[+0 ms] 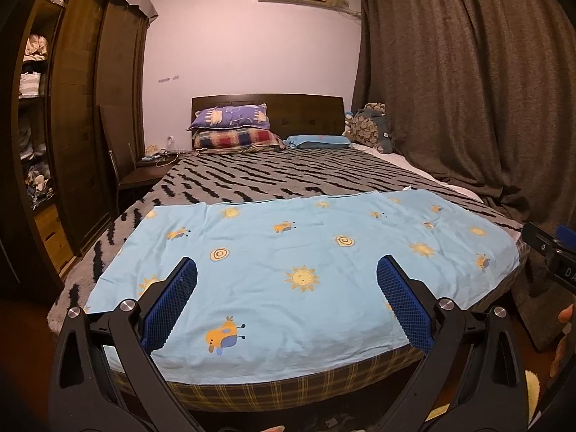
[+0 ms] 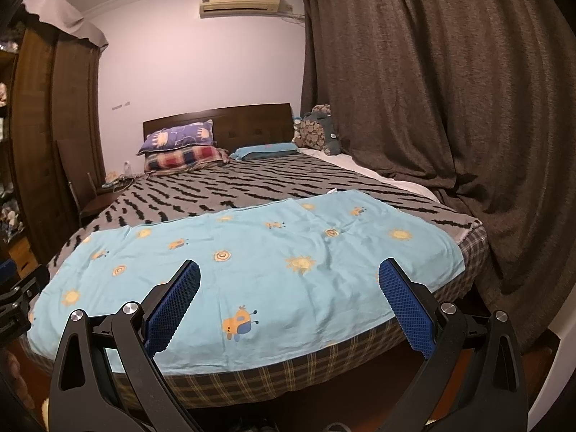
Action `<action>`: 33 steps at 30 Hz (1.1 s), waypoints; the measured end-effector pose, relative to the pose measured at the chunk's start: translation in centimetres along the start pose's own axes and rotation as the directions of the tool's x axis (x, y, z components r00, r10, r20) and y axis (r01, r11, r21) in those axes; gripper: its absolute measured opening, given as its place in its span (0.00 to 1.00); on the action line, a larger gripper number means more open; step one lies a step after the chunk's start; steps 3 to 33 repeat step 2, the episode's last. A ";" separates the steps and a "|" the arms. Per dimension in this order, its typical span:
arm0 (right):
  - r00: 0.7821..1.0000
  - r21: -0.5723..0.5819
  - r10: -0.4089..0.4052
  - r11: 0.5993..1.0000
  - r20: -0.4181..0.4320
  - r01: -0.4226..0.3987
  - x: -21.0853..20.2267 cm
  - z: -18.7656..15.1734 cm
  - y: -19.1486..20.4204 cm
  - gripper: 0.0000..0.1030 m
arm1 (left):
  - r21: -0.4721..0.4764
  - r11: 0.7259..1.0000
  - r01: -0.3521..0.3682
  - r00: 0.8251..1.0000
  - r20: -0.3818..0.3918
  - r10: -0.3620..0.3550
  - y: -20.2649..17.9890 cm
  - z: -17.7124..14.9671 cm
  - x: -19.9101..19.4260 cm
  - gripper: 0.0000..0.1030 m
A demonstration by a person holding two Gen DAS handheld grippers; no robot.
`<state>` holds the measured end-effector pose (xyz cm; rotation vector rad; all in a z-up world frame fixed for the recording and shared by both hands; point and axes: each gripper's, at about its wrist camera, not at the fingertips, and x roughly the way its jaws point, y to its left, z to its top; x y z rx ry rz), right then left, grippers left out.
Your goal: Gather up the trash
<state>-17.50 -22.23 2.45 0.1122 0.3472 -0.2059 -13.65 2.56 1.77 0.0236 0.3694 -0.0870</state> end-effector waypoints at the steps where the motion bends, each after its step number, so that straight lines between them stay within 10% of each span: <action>1: 1.000 -0.001 0.001 1.000 0.001 -0.001 0.1 0.0 0.1 0.97 | -0.004 1.000 0.004 1.000 -0.006 -0.004 0.1 0.0 0.2 0.92; 33: 1.000 -0.002 0.002 1.000 0.000 -0.002 0.3 0.0 0.1 0.97 | -0.007 1.000 0.007 1.000 -0.009 -0.007 0.1 0.1 0.4 0.92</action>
